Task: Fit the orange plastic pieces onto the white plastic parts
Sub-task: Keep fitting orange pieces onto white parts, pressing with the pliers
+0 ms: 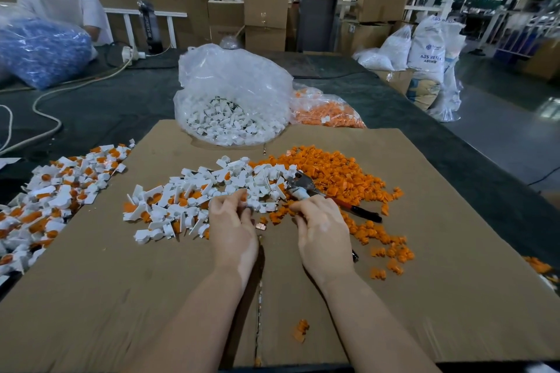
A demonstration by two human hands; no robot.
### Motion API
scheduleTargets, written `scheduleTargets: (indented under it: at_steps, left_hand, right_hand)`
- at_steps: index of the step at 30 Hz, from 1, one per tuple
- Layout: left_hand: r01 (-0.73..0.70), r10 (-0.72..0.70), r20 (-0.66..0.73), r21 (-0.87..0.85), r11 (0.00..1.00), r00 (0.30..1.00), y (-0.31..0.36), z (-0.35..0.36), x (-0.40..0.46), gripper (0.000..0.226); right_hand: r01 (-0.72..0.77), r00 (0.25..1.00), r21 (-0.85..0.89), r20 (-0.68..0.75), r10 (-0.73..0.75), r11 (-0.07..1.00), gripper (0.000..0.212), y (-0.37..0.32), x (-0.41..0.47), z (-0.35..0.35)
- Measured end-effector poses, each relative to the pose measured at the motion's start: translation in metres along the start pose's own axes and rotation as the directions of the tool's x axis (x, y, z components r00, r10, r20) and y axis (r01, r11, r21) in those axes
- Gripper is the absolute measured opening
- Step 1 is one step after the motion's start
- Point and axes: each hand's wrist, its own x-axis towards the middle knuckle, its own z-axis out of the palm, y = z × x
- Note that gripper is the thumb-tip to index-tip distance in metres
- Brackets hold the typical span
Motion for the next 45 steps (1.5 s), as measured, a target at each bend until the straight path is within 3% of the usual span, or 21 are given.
scheduleTargets:
  at_steps: [10, 15, 17, 21, 24, 35, 45]
  left_hand:
    - [0.012, -0.044, 0.093, 0.322, 0.947, 0.995, -0.001, 0.009, 0.003, 0.061]
    - [-0.092, 0.088, 0.027, 0.247, 0.965, 0.996, -0.005, 0.007, 0.0, 0.046]
    - [-0.161, 0.164, 0.012, 0.291, 0.943, 0.986, -0.006, 0.006, -0.002, 0.037]
    - [-0.317, 0.254, 0.195, 0.461, 0.829, 0.948, -0.008, 0.009, -0.002, 0.048]
    - [-0.381, 0.271, 0.278, 0.513, 0.769, 0.922, -0.007, 0.013, -0.003, 0.042]
    - [-0.383, 0.283, 0.267, 0.497, 0.779, 0.921, 0.0, 0.011, -0.005, 0.018]
    - [-0.374, 0.288, 0.258, 0.407, 0.833, 0.922, -0.001, 0.006, -0.005, 0.012]
  right_hand:
    - [0.019, 0.999, -0.114, 0.045, -0.014, 0.993, 0.025, 0.0, 0.0, 0.005]
    - [0.109, 0.992, -0.179, 0.083, -0.096, 0.978, 0.032, -0.004, 0.0, 0.004]
    - [0.17, 0.982, -0.222, 0.113, -0.148, 0.96, 0.037, -0.005, 0.0, 0.005]
    - [0.187, 0.979, -0.262, 0.13, -0.157, 0.947, 0.033, -0.006, 0.001, 0.005]
    - [0.151, 0.986, -0.292, 0.109, -0.124, 0.944, 0.018, -0.007, 0.001, 0.004]
    - [0.086, 0.992, -0.352, 0.113, -0.049, 0.932, 0.028, -0.006, 0.0, 0.001]
    - [0.036, 0.999, -0.133, 0.036, -0.032, 0.99, 0.009, -0.007, -0.001, -0.003]
